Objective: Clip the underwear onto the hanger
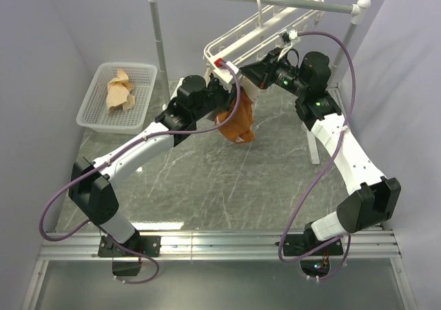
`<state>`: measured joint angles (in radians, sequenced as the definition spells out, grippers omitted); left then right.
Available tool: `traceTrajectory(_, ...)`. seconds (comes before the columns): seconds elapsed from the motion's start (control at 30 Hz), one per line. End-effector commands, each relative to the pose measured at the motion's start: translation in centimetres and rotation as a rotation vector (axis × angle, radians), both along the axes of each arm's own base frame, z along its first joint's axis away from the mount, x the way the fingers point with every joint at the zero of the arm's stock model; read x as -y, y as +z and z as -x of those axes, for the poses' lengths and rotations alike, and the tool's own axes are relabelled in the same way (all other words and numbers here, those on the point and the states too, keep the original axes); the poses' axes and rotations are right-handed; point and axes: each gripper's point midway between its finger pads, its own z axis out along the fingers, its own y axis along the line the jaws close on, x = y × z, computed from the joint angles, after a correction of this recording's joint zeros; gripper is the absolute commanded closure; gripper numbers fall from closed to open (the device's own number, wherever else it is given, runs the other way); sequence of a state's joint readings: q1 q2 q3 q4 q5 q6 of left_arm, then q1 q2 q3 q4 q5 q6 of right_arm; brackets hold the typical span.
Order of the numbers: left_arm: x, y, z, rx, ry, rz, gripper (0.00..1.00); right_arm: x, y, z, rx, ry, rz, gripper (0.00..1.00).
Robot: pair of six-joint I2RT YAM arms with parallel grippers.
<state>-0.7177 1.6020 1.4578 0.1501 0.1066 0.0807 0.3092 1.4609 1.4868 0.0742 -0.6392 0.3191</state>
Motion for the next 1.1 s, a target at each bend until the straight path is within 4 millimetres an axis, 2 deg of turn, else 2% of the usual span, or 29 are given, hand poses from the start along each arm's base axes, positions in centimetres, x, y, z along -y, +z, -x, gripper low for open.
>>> traceTrajectory(0.0, 0.4, 4.2, 0.3, 0.065, -0.009, 0.091, 1.00, -1.0, -1.0, 1.4, -0.059, 0.053, 0.028, 0.87)
traceTrajectory(0.1, 0.4, 4.6, 0.1, 0.069, -0.004, 0.097, 0.99, -1.0, -0.9, 1.3, -0.065, 0.055, 0.022, 0.75)
traceTrajectory(0.3, 0.4, 5.2, 0.2, 0.083, -0.009, 0.104, 1.00, -1.2, -0.5, 1.6, -0.062, 0.066, 0.010, 0.69)
traceTrajectory(0.63, 0.2, 5.0, 0.3, 0.069, -0.006, 0.105, 1.00, -1.0, 0.7, 1.9, -0.037, 0.062, 0.001, 0.46)
traceTrajectory(0.77, -0.5, 4.5, -0.2, 0.042, 0.011, 0.108, 1.00, -0.4, 1.0, 2.0, -0.031, 0.043, 0.005, 0.30)
traceTrajectory(0.83, -0.9, 4.4, -0.2, 0.035, 0.014, 0.107, 0.99, 0.2, 1.3, 2.2, -0.024, 0.028, 0.003, 0.26)
traceTrajectory(0.93, -1.5, 4.0, -0.1, 0.020, 0.023, 0.102, 0.94, 1.4, 1.7, 2.4, -0.019, 0.006, 0.000, 0.24)
traceTrajectory(0.97, -1.7, 3.7, -0.2, 0.012, 0.028, 0.099, 0.85, 1.7, 1.6, 2.5, -0.023, 0.002, 0.003, 0.23)
traceTrajectory(1.03, -2.3, 3.7, -0.1, 0.001, 0.028, 0.106, 0.75, 2.8, 1.6, 2.6, -0.023, -0.018, 0.002, 0.22)
traceTrajectory(1.07, -2.9, 3.1, -0.3, -0.034, 0.039, 0.120, 0.63, 3.1, 1.2, 2.7, -0.034, -0.017, 0.003, 0.21)
